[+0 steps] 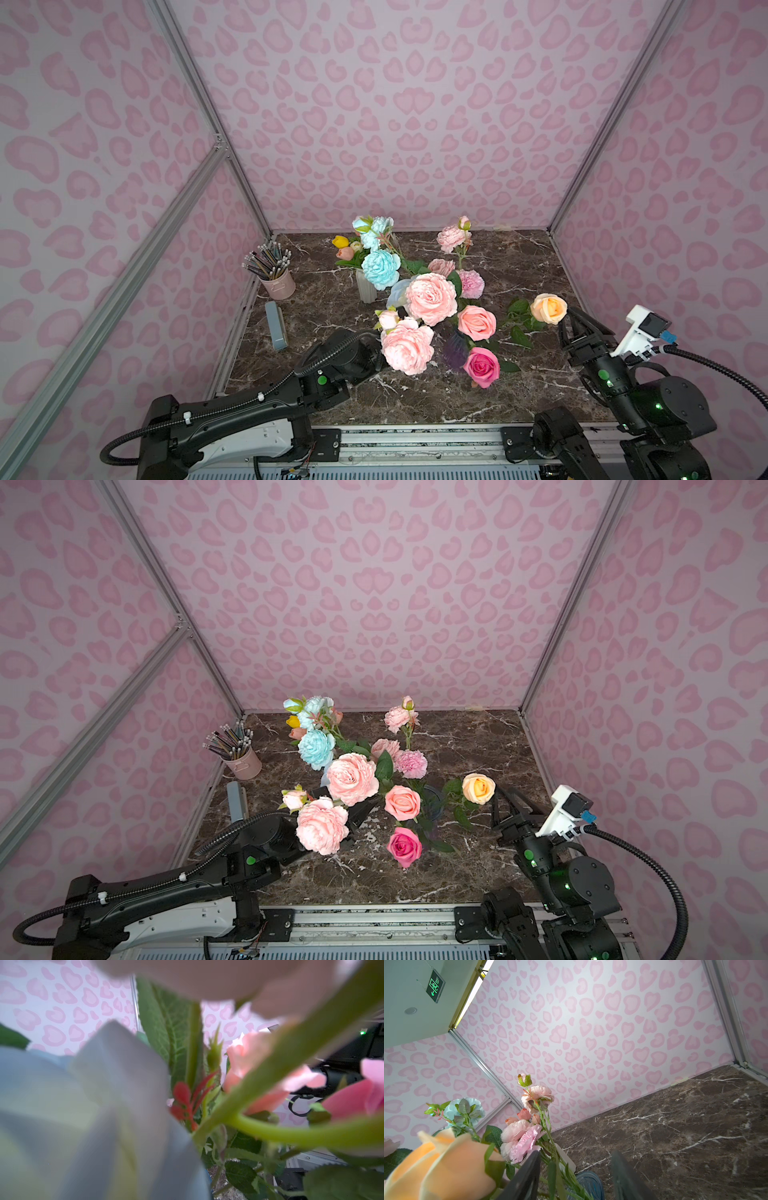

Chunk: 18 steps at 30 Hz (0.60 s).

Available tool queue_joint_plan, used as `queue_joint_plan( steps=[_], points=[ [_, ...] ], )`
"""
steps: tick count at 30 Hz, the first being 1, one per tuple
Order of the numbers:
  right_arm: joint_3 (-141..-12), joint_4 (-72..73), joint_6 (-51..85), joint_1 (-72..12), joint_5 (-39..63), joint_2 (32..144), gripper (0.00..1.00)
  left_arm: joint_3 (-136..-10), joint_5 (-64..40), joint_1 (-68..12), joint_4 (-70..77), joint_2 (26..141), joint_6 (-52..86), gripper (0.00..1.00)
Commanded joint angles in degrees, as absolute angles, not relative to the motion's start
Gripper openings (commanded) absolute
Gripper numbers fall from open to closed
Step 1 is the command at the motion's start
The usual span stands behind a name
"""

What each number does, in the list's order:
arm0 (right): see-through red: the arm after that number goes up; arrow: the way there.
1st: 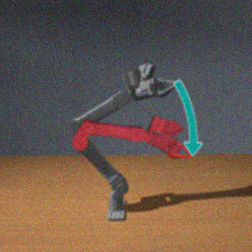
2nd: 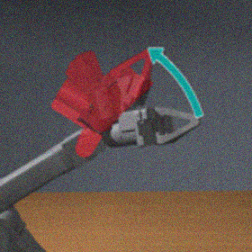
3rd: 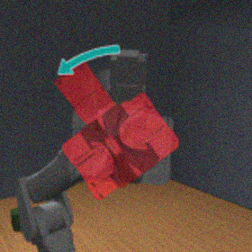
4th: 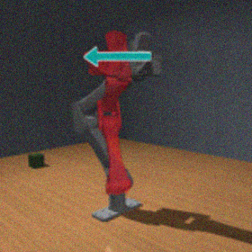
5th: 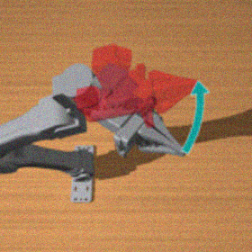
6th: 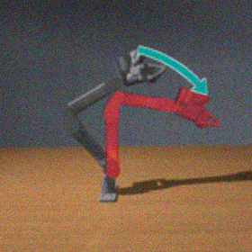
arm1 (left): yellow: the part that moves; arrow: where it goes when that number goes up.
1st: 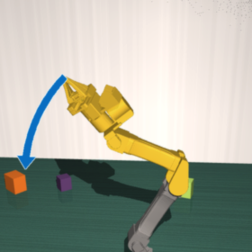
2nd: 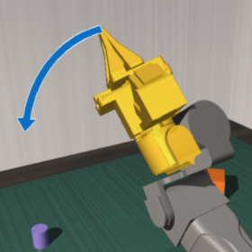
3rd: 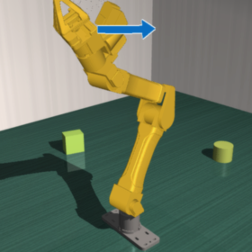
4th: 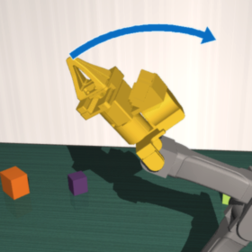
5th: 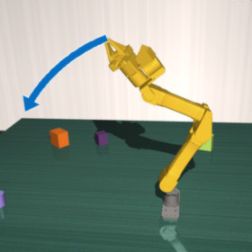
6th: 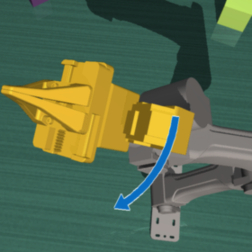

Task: Pick out pink flowers from the vase
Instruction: Pick up the flower from the vase.

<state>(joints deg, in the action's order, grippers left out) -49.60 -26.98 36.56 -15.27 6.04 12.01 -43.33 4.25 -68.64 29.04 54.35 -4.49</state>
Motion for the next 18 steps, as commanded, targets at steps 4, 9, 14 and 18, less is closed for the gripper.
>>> queue_joint_plan(
  steps=[4,9,14,18],
  points=[
    [-52.79,-27.49,31.73,-15.33,5.71,13.73,0.58,-47.94,3.38,-68.62,24.71,52.56,-5.16,0.02],
    [-58.07,-28.85,26.02,-15.31,5.89,17.14,0.57,-51.38,2.91,-68.62,19.92,50.45,-6.73,0.03],
    [-67.56,-30.82,17.85,-15.35,10.37,25.21,0.54,-56.00,1.39,-68.64,14.92,48.66,-9.10,0.03],
    [-75.26,-32.95,13.33,-15.33,16.13,33.02,0.53,-58.89,1.06,-68.64,12.30,47.43,-11.16,0.02]
  ],
)
